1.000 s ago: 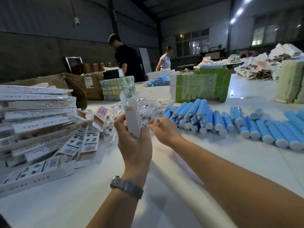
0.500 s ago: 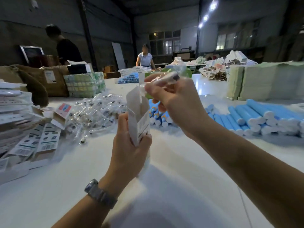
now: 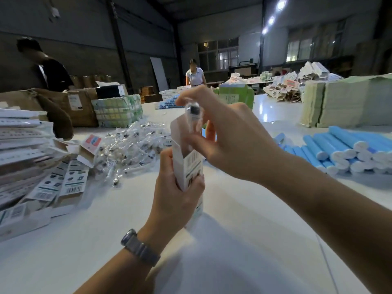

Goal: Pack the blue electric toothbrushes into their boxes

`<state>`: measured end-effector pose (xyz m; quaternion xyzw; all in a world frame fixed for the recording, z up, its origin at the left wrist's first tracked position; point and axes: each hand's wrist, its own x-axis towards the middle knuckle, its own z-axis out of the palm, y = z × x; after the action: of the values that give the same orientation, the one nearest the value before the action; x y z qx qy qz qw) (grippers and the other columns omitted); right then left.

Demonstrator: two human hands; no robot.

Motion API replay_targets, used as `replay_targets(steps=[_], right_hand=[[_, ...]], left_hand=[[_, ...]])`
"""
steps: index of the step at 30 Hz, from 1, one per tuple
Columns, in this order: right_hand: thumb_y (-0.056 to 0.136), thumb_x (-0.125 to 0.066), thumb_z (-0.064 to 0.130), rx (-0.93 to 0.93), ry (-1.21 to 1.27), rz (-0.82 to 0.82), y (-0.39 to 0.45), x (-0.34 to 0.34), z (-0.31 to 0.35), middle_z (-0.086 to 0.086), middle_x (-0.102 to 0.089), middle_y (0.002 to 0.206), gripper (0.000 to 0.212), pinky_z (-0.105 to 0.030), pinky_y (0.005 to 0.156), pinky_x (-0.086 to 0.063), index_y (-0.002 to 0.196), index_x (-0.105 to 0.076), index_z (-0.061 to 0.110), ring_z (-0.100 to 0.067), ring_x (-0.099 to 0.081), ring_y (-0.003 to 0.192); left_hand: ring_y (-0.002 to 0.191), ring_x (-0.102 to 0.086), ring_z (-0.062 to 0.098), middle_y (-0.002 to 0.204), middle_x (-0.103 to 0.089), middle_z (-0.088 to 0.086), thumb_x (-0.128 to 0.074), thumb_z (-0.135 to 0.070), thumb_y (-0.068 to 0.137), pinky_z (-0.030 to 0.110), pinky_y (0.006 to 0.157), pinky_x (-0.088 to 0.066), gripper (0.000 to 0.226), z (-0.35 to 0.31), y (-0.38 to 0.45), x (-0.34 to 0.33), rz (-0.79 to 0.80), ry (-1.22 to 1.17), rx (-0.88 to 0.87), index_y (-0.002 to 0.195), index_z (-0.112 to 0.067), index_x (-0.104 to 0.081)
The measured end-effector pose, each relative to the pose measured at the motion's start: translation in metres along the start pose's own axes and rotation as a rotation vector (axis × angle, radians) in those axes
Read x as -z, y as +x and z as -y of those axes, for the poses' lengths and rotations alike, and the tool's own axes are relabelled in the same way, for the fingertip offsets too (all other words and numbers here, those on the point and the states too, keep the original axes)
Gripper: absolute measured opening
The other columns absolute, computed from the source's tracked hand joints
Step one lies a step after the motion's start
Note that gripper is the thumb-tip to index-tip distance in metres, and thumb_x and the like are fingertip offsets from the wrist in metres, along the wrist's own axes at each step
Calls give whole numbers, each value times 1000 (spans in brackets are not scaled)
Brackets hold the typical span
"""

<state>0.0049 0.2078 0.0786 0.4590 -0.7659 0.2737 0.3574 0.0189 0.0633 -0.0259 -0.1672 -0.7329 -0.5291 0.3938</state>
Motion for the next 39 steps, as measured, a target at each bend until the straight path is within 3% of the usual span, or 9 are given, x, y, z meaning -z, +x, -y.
replay_targets(steps=[6,9,13,17,21,28,31,35,39], right_hand=[[93,-63,39,-1,77,-79,-2,-5,-1,17,-59,88,40,-30,58,-51,127,-51,22,-8,-62,65],[94,-63,34,9,90,-69,-3,-11,-5,8,-60,95,22,-34,62,-50,108,-65,18,-14,-60,74],[98,-52,44,-69,5,-22,-6,-15,-10,5,-52,99,37,-35,66,-45,85,-75,18,-12,-51,81],[99,-54,36,-92,72,33,-8,-18,-11,5,-49,109,31,-42,73,-49,85,-75,17,-8,-49,84],[93,-66,29,-133,177,-47,-6,-19,-10,13,-45,100,8,-17,72,-38,88,-63,23,2,-47,85],[96,-62,25,-227,353,108,-6,-20,-15,10,-46,111,17,-26,78,-47,90,-75,16,-5,-50,101],[98,-57,29,-245,359,115,-9,-25,-15,8,-44,115,24,-36,84,-50,86,-75,19,-3,-48,103],[96,-57,35,-249,370,81,-10,-30,-15,7,-44,112,22,-38,84,-52,82,-71,25,-6,-50,104],[93,-66,23,-309,544,-83,-14,-38,-11,6,-50,109,16,-27,65,-58,86,-56,34,-2,-57,89]], left_hand=[[85,-67,23,93,-66,-17,-61,-34,74,45,74,-58,36,4,-1,2,31,-8,22,104,-40,-43],[83,-66,19,93,-66,-16,-63,-28,76,42,73,-56,38,4,0,2,15,25,12,101,-48,-42],[80,-62,10,94,-63,-25,-66,-21,79,41,69,-55,47,6,2,0,32,87,39,102,-53,-40],[78,-63,13,90,-63,-20,-65,-21,79,48,71,-56,36,6,1,1,12,48,61,104,-35,-42],[85,-66,35,94,-65,-9,-64,-29,77,56,76,-57,35,1,1,2,25,-46,81,104,-29,-42],[73,-68,30,95,-63,14,-58,-9,83,32,65,-58,31,0,1,1,72,-219,91,107,-23,-43],[66,-66,30,90,-61,17,-60,-36,87,32,59,-56,31,-4,2,3,82,-336,143,110,-22,-45],[70,-69,29,92,-64,14,-58,-81,76,34,59,-57,75,-4,6,7,103,-376,172,117,-19,-43],[87,-71,19,98,-69,-10,-31,-41,101,35,68,-61,30,-4,4,6,78,-327,71,125,-25,-37]])
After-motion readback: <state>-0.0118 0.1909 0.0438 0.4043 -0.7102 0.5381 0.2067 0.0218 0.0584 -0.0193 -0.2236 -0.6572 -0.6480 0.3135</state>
